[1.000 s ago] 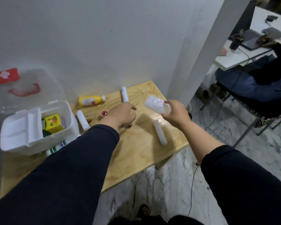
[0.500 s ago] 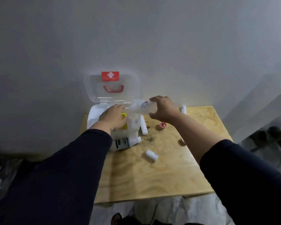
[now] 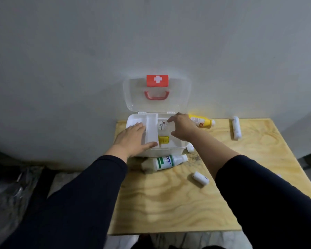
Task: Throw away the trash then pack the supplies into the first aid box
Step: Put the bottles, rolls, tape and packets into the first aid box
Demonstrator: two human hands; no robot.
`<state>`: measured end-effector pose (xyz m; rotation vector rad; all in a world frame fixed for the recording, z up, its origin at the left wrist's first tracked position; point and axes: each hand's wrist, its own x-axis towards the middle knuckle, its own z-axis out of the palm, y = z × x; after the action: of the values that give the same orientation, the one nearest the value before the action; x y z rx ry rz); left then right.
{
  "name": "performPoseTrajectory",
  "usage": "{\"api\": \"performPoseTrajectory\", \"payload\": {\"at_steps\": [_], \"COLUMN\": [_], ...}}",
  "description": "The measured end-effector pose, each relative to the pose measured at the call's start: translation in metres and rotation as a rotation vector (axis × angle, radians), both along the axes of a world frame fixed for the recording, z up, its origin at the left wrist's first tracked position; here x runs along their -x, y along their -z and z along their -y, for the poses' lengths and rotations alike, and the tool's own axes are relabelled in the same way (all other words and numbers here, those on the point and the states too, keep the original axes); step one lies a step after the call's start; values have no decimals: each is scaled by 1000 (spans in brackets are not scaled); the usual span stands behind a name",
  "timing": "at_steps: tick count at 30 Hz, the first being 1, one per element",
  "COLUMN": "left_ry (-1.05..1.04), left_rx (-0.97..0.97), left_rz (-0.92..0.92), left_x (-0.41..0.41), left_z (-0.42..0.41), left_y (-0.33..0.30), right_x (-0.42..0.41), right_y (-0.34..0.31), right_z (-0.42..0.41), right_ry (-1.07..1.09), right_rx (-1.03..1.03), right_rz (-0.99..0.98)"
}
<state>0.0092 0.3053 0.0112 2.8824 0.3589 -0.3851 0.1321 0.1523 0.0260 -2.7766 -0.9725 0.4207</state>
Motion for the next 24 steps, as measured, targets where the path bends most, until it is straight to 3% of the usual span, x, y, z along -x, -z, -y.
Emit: {"api": "performPoseTrajectory", "payload": {"at_steps": [9, 14, 18, 21, 24], "left_ry": [39, 51, 44, 47, 47], "left_rx": [-75, -103, -99, -106, -102], "left_rz": [21, 17, -9, -12, -21], "left_x": [3, 3, 3, 2, 1], "left_z": [3, 4, 4, 3, 1], "left_y": [4, 4, 3, 5, 7], "right_x": [19, 22, 23, 26, 40], "right_y": [22, 13, 11, 18, 34], "right_z": [-18, 15, 50, 73, 85], "right_ry": [125, 165, 329, 431, 364], "right_rx": [-204, -387, -534, -467, -390], "right_rz": [-92, 39, 112, 21, -104]}}
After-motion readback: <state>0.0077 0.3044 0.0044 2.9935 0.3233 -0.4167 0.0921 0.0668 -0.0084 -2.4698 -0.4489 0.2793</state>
